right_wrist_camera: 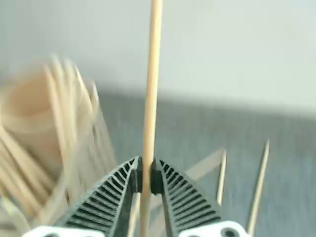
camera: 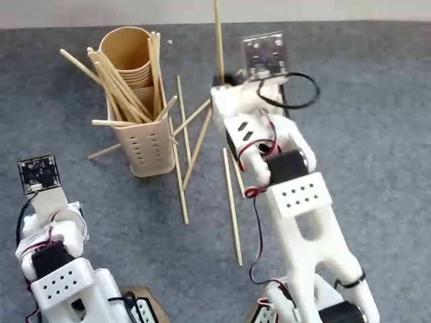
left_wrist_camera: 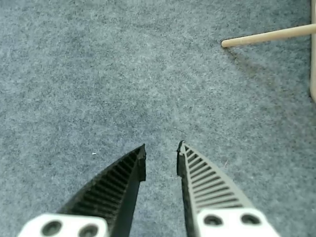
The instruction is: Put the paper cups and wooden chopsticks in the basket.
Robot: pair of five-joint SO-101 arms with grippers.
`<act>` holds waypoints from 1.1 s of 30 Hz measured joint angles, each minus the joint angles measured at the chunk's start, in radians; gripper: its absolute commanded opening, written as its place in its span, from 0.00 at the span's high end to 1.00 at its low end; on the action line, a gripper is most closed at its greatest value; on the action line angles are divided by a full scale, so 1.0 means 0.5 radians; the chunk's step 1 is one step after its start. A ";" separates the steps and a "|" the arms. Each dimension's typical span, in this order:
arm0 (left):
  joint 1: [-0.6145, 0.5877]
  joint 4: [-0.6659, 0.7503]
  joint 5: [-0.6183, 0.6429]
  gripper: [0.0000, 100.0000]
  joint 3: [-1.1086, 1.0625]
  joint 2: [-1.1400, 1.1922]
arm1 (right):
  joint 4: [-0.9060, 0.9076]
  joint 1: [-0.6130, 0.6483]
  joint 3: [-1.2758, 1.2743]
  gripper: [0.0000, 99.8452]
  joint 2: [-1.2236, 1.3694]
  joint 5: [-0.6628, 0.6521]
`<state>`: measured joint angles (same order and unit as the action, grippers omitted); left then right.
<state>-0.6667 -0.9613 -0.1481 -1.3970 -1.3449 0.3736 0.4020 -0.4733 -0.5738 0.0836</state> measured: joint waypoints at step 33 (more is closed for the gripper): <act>0.000 0.000 0.000 0.86 0.000 0.000 | -1.485 0.752 -0.623 0.99 0.304 -0.399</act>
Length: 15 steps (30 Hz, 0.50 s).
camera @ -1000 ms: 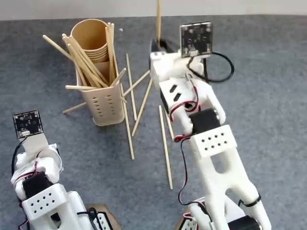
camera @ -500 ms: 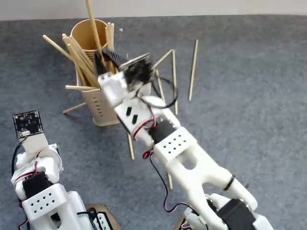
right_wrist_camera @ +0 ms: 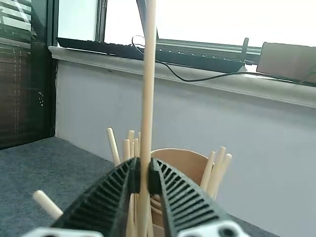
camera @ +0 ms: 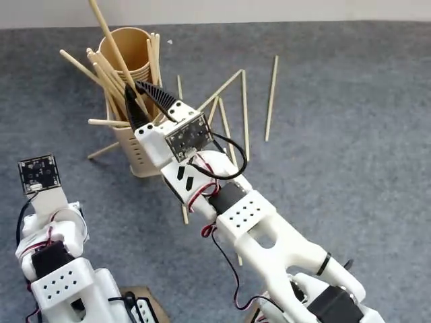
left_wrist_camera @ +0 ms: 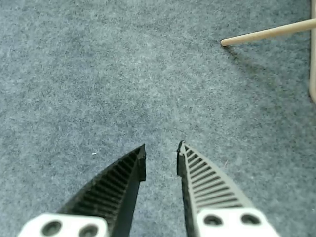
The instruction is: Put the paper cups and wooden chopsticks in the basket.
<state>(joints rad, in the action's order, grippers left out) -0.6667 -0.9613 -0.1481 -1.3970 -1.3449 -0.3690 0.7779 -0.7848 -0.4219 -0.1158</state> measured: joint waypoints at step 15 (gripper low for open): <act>0.000 0.000 0.000 0.86 0.000 0.000 | 0.000 -0.018 0.098 0.99 0.227 0.279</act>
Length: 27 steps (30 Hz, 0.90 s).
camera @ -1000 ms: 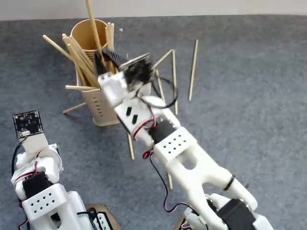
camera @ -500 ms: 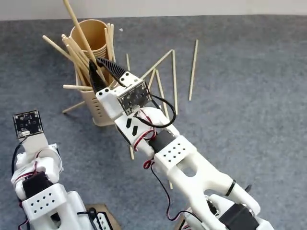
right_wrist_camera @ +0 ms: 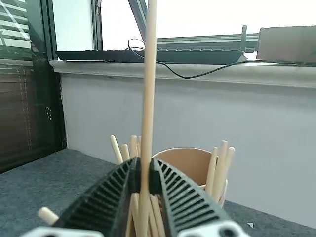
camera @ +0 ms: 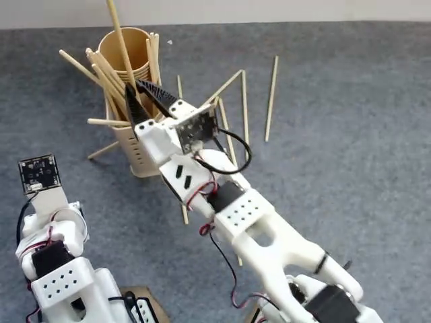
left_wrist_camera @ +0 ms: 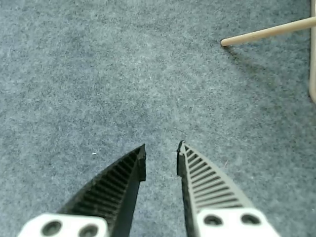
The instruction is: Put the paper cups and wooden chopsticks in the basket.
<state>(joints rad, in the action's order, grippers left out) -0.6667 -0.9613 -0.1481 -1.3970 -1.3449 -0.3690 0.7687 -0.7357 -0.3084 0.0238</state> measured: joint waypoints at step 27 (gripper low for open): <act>0.000 0.000 0.000 0.86 0.000 0.000 | 0.430 -0.074 0.313 0.75 0.117 0.000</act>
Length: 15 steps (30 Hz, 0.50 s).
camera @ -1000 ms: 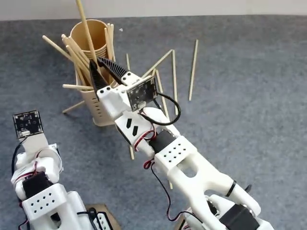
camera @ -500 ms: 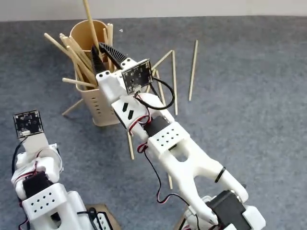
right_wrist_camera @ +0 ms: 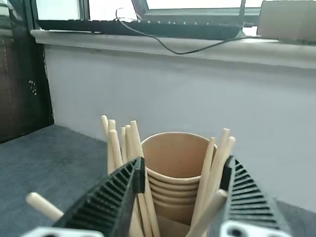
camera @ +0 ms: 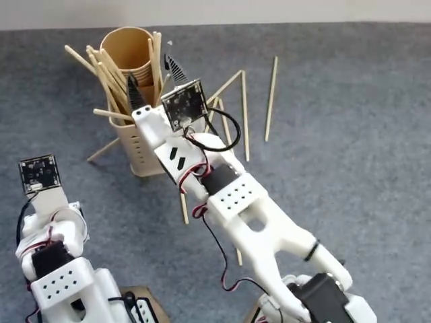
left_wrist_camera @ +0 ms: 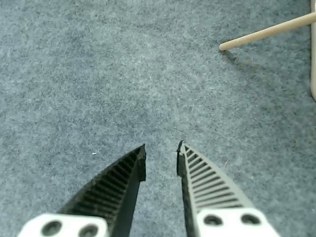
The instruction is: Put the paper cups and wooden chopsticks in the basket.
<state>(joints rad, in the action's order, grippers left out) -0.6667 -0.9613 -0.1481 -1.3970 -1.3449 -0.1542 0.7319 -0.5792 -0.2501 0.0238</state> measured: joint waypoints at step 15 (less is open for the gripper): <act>0.000 0.000 0.000 0.86 0.000 0.000 | 1.553 -0.015 1.074 0.75 -0.936 0.006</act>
<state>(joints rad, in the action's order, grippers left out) -0.6667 -0.9613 -0.1481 -1.3970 -1.3449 0.6222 0.7242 -0.0422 -0.7181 0.0269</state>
